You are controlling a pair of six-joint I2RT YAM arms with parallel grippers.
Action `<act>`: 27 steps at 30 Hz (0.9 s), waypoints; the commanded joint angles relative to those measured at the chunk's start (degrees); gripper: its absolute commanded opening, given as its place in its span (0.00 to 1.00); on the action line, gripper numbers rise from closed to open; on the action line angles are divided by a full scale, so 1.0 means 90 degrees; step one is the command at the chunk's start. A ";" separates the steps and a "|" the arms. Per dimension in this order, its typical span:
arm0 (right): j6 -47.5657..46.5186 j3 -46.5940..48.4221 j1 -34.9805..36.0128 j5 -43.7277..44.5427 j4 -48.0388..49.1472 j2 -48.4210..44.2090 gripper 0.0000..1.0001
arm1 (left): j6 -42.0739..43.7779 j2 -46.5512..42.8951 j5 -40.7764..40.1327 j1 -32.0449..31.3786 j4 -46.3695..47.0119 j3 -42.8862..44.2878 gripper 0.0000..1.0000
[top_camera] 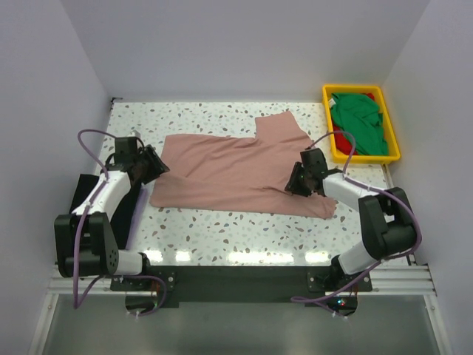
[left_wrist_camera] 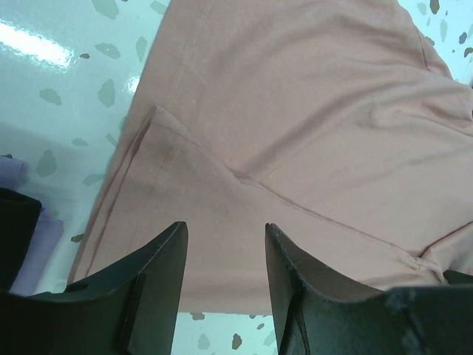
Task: Fold and stack the t-shirts
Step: Fold the tshirt
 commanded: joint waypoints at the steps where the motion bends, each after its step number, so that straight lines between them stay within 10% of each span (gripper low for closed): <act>1: 0.0128 0.0115 0.0043 0.0108 0.0307 0.0017 0.35 | 0.0160 0.0030 0.0122 -0.0018 0.0285 0.0247 0.51; 11: 0.0157 0.0661 0.0053 0.0108 0.0258 0.0182 0.06 | 0.0179 0.0040 0.0113 -0.0028 0.0295 0.0237 0.50; 27: 0.0050 0.2204 0.0170 -0.0292 0.0376 0.1558 0.00 | 0.0228 0.0138 0.0171 -0.0028 0.0285 0.0237 0.50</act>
